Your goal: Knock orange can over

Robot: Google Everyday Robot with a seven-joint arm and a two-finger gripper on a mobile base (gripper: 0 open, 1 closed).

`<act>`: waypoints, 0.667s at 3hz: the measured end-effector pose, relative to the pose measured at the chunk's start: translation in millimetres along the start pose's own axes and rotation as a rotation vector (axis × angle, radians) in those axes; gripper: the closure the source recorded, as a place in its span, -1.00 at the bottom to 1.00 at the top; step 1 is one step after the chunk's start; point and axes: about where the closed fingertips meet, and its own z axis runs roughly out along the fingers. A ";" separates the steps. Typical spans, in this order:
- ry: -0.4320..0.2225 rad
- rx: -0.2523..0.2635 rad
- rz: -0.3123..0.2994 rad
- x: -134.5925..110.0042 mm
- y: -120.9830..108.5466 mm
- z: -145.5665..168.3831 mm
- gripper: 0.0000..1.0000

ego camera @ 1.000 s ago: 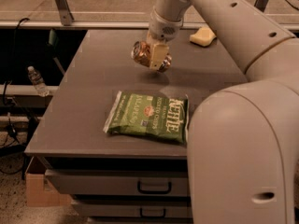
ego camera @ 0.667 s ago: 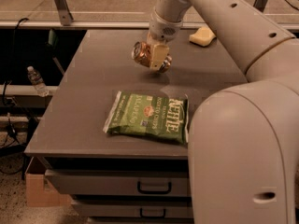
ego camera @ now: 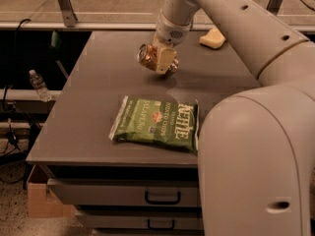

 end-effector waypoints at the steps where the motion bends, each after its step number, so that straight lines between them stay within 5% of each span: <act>1: -0.004 0.002 -0.005 -1.0 0.4 1.5 -0.76; 2: -0.004 0.003 -0.015 -2.0 1.7 2.2 -1.00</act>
Offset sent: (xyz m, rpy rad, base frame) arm -0.0074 -0.0011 0.0033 -0.0023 -0.0129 0.0216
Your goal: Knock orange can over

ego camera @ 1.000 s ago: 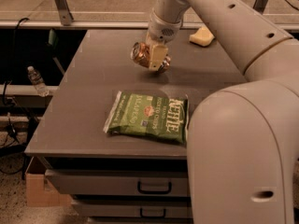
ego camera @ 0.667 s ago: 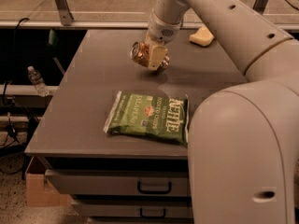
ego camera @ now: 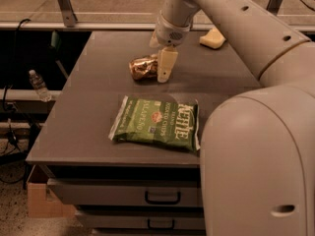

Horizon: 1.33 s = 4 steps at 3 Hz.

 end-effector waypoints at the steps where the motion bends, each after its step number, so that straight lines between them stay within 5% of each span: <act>1: -0.018 0.012 -0.007 -1.8 0.5 -1.2 -1.00; 2: -0.094 0.056 0.006 -0.1 1.7 -4.3 -1.00; 3: -0.278 0.147 0.041 -5.8 25.1 -19.3 -1.00; 4: -0.385 0.248 0.086 -9.0 61.4 -40.3 -1.00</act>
Offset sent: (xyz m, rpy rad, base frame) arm -0.0131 -0.0196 0.0195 0.3829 -0.1192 -0.0305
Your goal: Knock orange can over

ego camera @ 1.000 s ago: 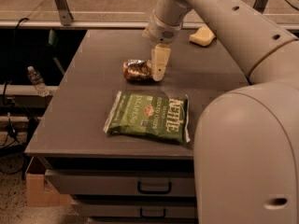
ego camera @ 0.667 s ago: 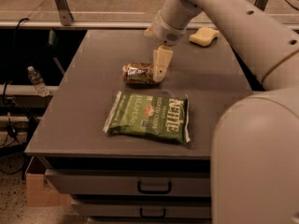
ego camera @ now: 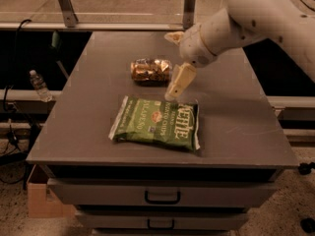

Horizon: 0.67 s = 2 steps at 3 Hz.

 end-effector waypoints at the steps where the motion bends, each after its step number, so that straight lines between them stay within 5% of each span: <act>1: 0.022 0.163 0.074 24.7 27.3 -50.6 -1.00; 2: 0.111 0.406 0.211 100.2 51.5 -125.9 -1.00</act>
Offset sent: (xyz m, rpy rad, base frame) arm -0.0930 -0.2789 0.0067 0.0813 -0.2577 -0.7299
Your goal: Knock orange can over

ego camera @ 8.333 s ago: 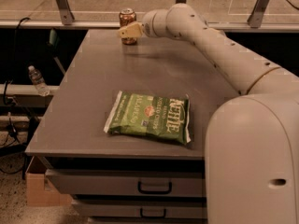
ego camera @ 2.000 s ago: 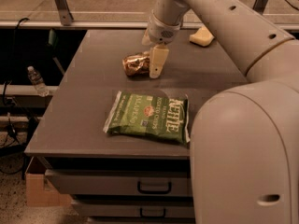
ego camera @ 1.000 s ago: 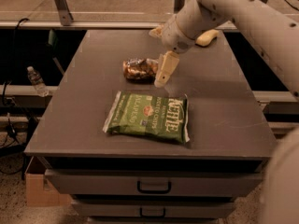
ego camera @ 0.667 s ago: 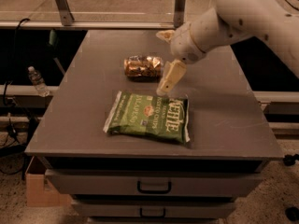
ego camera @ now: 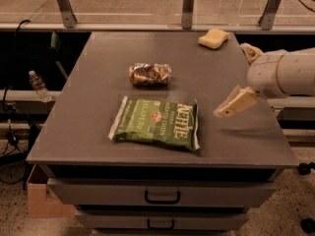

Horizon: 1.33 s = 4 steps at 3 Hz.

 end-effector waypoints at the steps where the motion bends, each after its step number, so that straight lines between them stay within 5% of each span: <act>1: -0.002 0.009 -0.005 -2.3 -4.6 -1.6 -1.00; 2: 0.005 0.030 -0.052 -4.3 -12.6 -4.8 -1.00; 3: 0.042 0.147 -0.165 -10.2 -60.0 -39.8 -1.00; 4: 0.042 0.170 -0.182 -14.6 -70.3 -47.1 -1.00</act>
Offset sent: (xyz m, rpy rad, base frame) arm 0.0130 -0.0173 0.0222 -0.0860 -0.1040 0.0060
